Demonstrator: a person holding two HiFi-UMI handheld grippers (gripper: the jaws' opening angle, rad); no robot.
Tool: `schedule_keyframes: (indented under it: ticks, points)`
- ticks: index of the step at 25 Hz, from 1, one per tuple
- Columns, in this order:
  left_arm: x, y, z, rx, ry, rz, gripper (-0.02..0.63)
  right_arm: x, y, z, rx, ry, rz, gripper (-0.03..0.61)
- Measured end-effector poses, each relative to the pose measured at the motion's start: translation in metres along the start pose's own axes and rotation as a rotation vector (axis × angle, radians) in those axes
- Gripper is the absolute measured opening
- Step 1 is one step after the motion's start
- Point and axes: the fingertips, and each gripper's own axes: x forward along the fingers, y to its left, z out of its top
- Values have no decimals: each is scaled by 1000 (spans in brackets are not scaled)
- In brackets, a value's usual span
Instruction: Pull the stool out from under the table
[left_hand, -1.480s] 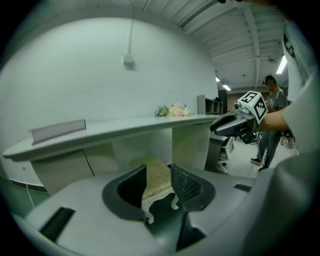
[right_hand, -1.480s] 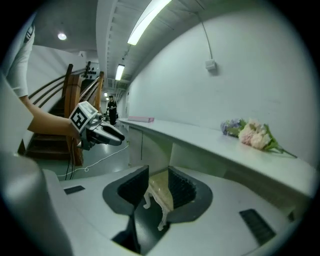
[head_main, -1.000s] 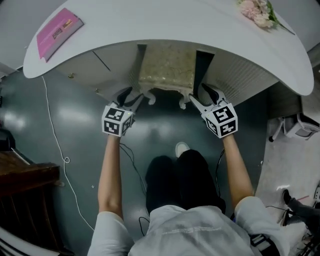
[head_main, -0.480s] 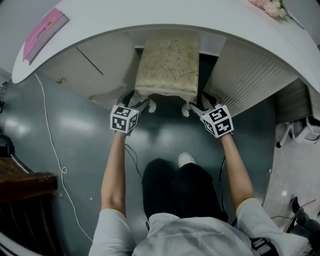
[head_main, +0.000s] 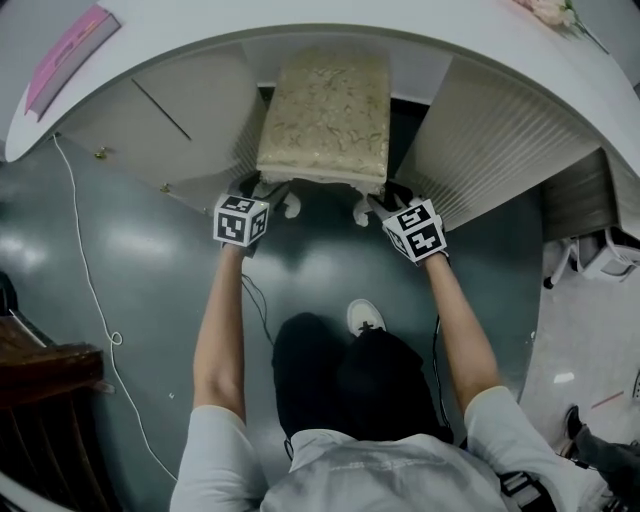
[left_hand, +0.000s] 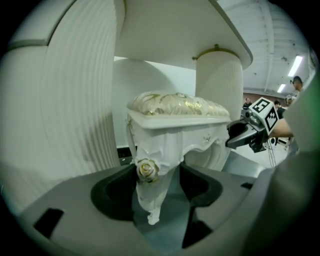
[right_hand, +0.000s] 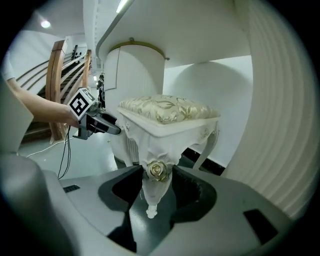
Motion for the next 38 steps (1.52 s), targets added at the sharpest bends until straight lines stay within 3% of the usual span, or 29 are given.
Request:
schedule_keyframes:
  ticks: [10, 17, 32, 38]
  points:
    - [-22, -28, -17, 7, -31, -10, 261, -26, 14, -17, 33, 20, 8, 190]
    - [-58, -53, -35, -58, -67, -36, 255, -54, 41, -31, 33, 26, 8, 190]
    - [-110, -86, -68, -91, -53, -47, 253, -97, 93, -52, 34, 12, 35, 186]
    - [-115, -87, -76, -65, 1, -50, 245, -97, 102, -57, 22, 34, 97, 184]
